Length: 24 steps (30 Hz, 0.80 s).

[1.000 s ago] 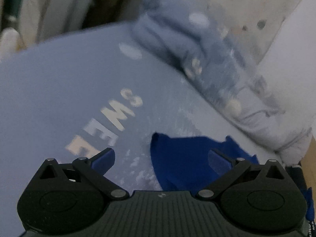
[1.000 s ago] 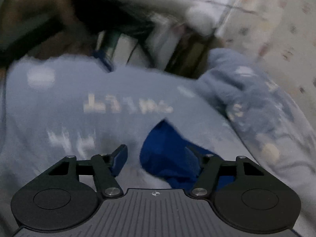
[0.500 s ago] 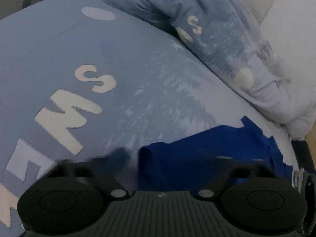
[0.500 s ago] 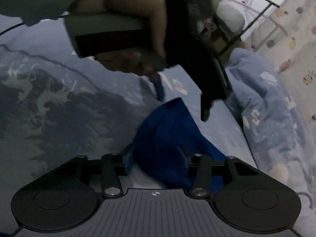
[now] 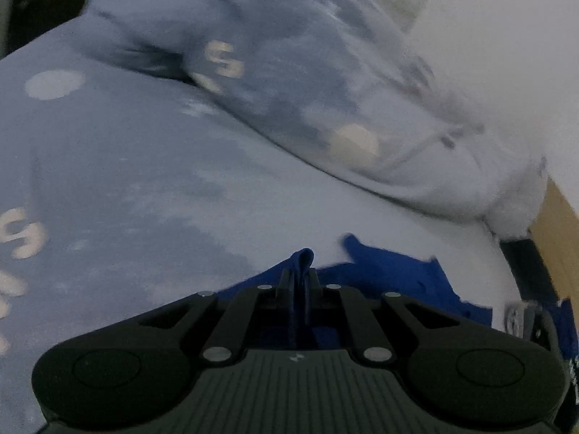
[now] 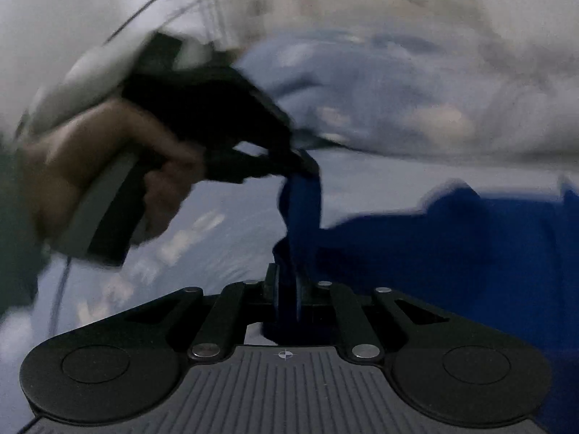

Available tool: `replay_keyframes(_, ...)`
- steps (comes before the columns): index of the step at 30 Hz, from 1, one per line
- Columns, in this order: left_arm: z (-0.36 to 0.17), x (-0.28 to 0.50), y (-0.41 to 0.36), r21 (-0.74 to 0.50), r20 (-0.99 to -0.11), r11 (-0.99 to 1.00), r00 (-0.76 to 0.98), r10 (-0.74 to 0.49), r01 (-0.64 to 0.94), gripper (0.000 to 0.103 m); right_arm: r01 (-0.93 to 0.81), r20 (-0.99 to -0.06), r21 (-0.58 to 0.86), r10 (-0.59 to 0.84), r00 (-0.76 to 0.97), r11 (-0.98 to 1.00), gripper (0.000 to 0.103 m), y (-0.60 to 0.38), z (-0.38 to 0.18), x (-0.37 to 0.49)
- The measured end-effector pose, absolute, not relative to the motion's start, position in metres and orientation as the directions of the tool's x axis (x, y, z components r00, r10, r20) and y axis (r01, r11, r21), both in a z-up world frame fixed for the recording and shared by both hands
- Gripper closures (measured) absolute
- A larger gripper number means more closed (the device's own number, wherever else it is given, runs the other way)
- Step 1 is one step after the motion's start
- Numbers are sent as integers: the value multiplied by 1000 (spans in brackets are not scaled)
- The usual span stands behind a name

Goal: Fold clothes
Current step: 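Grasp the shirt edge with the right gripper while the left gripper pinches the opposite edge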

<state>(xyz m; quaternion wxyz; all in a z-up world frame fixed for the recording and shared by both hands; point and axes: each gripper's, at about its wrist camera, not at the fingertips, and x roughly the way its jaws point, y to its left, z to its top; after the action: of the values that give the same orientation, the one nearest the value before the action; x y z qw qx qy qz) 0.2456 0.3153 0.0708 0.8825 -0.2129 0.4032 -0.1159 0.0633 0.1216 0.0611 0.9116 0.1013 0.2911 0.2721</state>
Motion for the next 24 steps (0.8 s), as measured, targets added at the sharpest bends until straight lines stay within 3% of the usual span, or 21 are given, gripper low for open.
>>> replay_keyframes(2,70,257,286,-443,-682,894,623,-382,62,95,-355,-489,402,526,696,844,94,103,57,62)
replay_keyframes(9,38,282,225,-384,-732,916,568,-376,112,96,-219,-562,383,415,715,897,93,66,43,45)
replay_keyframes(11,32,284,222,-416,-726,900,550,-413,127,74,-190,-586,355,377,718,915,90,60,40,41)
replay_keyframes(12,32,282,223,-429,-720,894,547,-427,132,54,-175,-604,335,353,714,926,88,58,39,39)
replay_keyframes(13,34,279,225,-431,-712,892,556,-428,135,43,-160,-620,317,332,711,935,88,55,37,38)
replay_keyframes(14,37,273,232,-434,-696,891,577,-427,136,26,-148,-628,311,319,710,939,86,52,37,37)
replay_keyframes(15,41,265,243,-433,-684,892,597,-420,131,18,-141,-629,316,319,709,938,84,48,38,37)
replay_keyframes(19,52,217,298,-465,-651,880,635,-415,99,14,-163,-608,320,334,720,933,72,36,53,37)
replay_keyframes(24,74,119,369,-422,-660,907,684,-310,4,10,-264,-567,285,384,729,921,56,9,87,8)
